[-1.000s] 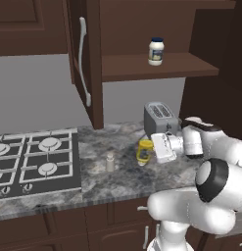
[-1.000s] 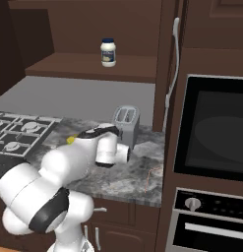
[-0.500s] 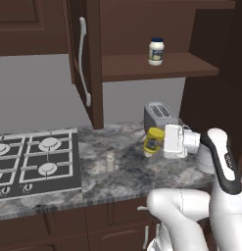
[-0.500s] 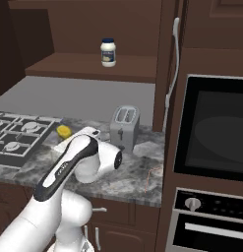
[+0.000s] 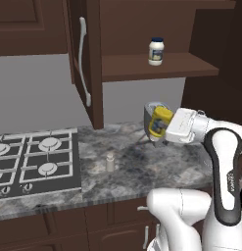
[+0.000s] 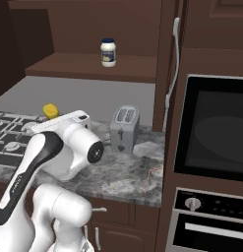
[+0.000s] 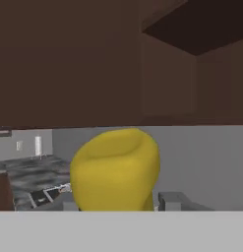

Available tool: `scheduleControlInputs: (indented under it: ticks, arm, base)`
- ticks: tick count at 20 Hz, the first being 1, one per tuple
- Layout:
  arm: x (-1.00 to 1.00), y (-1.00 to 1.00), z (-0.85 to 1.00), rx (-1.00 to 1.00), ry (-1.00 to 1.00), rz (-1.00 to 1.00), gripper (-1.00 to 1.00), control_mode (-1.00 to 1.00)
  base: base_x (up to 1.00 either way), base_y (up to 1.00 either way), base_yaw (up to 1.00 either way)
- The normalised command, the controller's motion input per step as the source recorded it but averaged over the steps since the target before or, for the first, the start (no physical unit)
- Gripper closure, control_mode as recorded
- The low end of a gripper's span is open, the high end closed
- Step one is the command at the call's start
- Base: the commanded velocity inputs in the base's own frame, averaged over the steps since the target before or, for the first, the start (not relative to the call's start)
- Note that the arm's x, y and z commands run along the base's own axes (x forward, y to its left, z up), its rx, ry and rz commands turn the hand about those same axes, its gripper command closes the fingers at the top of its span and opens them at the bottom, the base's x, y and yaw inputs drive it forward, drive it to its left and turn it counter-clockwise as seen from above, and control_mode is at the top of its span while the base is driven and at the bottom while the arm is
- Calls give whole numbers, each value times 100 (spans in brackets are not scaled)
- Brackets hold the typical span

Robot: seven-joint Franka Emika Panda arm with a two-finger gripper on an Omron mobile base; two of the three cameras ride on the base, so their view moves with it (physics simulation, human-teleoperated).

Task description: There are various items on the counter. Only move the condiments/shakers into the cabinet.

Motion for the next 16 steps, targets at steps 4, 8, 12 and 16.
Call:
scheduleControlInputs:
  ticks: [4,8,12,16]
  arm:
    - [-68,0,100,2,0,-15,100,-100]
    - [-78,0,100,1,0,-15,100,-100]
    - [-57,0,100,0,9,-18,100,-100]
    - [1,0,71,0,20,-34,100,-100]
  base:
    - [0,0,0]
    - [0,0,0]
    - [0,0,0]
    - [0,0,0]
